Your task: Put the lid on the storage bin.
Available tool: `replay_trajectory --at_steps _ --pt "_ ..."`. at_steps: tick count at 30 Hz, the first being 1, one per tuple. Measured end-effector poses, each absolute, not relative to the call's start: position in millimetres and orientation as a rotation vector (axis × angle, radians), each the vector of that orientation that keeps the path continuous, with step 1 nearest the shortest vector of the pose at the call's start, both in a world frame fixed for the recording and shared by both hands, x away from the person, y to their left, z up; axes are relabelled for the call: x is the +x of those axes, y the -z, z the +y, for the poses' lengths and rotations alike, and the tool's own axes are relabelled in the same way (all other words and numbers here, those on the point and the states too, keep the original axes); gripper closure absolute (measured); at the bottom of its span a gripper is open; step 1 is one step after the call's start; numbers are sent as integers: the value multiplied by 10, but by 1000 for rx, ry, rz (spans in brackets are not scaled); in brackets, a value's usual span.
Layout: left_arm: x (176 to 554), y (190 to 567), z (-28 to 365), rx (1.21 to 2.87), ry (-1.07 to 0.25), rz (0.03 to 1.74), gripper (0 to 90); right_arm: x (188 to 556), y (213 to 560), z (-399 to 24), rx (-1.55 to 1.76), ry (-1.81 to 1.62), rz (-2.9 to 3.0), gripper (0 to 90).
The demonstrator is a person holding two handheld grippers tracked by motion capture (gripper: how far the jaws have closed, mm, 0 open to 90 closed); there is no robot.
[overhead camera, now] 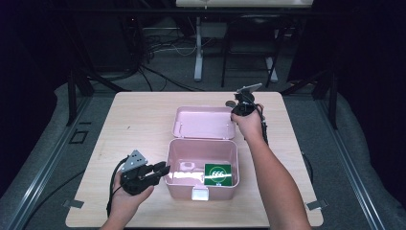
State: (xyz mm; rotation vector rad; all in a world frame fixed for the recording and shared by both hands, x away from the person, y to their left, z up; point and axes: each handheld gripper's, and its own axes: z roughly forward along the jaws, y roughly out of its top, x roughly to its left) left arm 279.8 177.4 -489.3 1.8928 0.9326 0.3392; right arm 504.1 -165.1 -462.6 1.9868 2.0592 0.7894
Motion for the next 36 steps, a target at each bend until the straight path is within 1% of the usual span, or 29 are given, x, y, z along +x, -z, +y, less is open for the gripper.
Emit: replay_trajectory --at_steps 17,36 --pt "2799 4893 1770 1893 -343 934 725 4965 4490 -1662 1930 -842 2022 857" --pt "2797 4897 1766 1888 -345 936 727 4803 4216 -1679 1838 -896 2010 865"
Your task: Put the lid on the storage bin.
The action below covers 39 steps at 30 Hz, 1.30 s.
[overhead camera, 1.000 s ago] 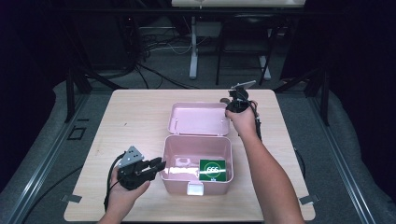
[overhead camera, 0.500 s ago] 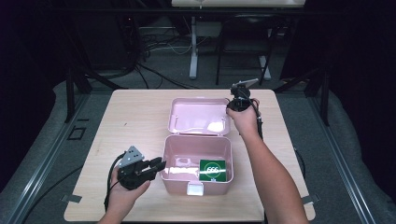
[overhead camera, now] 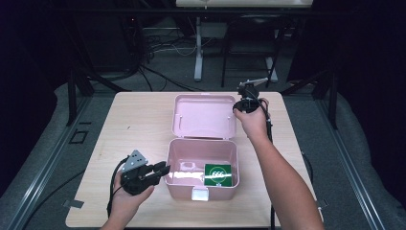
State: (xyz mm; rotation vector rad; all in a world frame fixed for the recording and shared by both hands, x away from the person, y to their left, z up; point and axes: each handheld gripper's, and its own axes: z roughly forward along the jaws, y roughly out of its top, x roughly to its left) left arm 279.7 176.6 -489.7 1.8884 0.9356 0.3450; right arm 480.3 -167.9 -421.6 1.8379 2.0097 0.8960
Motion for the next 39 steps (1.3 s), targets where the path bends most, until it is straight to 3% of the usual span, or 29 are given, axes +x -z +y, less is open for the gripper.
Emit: replay_trajectory --at_steps 39 --pt "2789 4901 1760 1884 -353 939 728 4377 3889 -1741 1653 -1067 1983 872"
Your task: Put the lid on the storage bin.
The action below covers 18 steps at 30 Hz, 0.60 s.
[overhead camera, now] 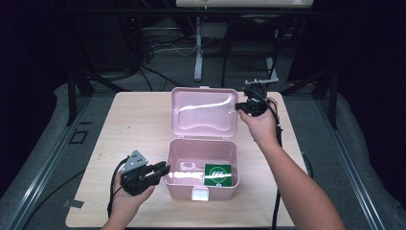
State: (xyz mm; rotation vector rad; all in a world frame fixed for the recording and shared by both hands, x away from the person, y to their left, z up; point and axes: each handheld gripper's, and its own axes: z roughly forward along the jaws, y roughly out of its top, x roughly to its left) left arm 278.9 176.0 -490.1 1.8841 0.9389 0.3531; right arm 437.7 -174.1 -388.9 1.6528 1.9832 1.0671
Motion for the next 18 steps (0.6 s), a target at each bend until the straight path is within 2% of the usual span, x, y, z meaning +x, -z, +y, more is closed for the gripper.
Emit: replay_trajectory --at_steps 18 --pt "2787 4900 1756 1884 -355 941 728 4196 3805 -1779 1582 -1102 2003 872"
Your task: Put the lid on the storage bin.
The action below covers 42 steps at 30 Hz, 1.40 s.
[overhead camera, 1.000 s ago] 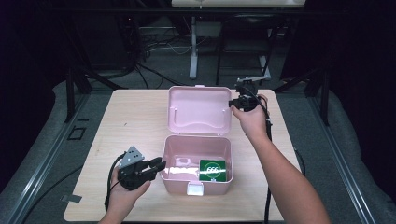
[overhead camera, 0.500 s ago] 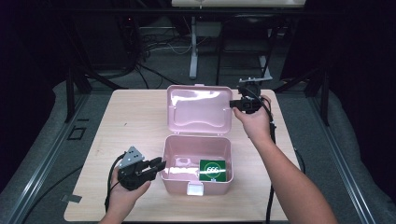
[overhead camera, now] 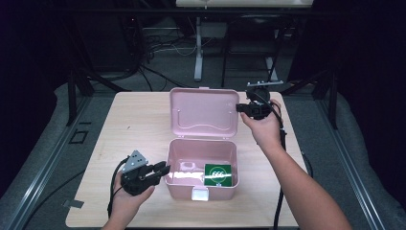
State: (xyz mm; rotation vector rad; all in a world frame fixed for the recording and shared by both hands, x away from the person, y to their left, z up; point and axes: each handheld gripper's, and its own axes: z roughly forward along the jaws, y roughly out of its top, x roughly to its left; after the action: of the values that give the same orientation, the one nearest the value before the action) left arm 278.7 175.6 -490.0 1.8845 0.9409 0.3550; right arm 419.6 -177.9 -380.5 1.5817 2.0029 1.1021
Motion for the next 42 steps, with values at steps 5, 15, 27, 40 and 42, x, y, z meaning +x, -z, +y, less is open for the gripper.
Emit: replay_trajectory --at_steps 5,15,27,40,42 --pt "2788 4900 1756 1884 -355 941 728 4147 3793 -1780 1554 -1120 1995 872" --pt "2787 4903 1758 1882 -356 942 729 4046 3752 -1782 1513 -1106 2019 872" --pt "2786 4904 1756 1879 -358 943 729 3921 3752 -1789 1464 -1135 2002 873" --pt "2784 4904 1756 1880 -359 944 729 3730 3765 -1822 1414 -1178 1995 872" --pt "2785 4905 1757 1879 -358 945 729 3700 3773 -1821 1401 -1190 1988 871"
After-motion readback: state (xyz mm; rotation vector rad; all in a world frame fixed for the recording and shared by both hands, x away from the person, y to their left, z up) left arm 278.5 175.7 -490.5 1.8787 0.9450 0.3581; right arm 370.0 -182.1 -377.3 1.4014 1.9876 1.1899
